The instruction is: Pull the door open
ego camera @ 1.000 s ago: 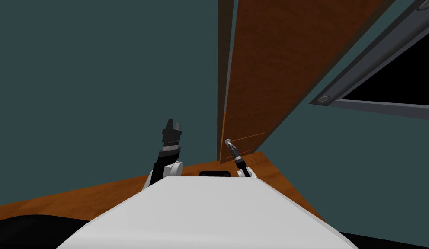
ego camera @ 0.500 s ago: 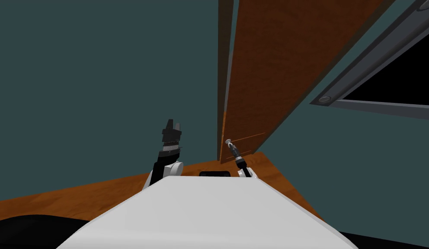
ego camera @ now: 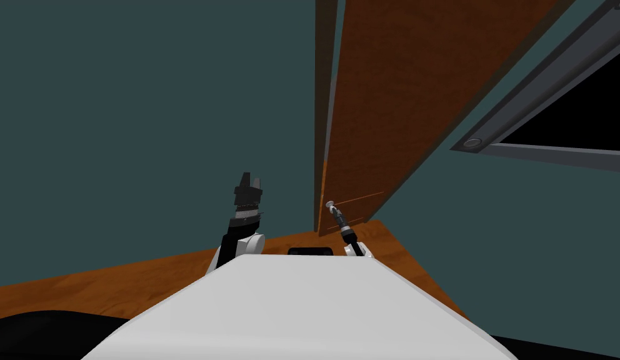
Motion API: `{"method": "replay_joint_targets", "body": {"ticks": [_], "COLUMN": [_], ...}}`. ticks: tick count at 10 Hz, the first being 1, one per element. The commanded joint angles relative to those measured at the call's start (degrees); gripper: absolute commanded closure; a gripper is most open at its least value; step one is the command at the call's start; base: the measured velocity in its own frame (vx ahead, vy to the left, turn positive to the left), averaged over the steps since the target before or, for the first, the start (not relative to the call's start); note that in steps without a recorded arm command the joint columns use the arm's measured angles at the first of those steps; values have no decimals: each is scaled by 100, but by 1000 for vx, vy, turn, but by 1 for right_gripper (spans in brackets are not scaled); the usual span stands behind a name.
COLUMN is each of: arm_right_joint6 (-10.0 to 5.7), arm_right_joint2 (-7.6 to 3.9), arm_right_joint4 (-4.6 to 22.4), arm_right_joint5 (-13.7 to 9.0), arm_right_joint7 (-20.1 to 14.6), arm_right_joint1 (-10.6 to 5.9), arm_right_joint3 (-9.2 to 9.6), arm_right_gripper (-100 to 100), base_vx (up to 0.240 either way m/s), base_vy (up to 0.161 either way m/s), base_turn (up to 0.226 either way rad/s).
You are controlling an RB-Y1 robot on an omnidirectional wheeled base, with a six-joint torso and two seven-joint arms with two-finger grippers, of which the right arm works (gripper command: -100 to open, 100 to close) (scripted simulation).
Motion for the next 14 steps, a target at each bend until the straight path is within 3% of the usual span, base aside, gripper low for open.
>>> {"method": "replay_joint_targets", "body": {"ticks": [1, 10, 11, 14], "arm_right_joint6": [-18, -18, -45, -47], "arm_right_joint2": [99, 99, -63, -105], "arm_right_joint4": [162, 162, 140, 175], "arm_right_joint5": [-56, -56, -211, -385], "arm_right_joint7": [-255, -255, -397, -751], "arm_right_joint1": [2, 2, -63, -85], "arm_right_joint3": [196, 196, 43, 97], "arm_right_gripper": [100, 100, 100, 100], "base_vx": [-24, 0, -30, -49], "base_vy": [-2, -2, -19, -30], "base_turn": [82, 4, 63, 105]}}
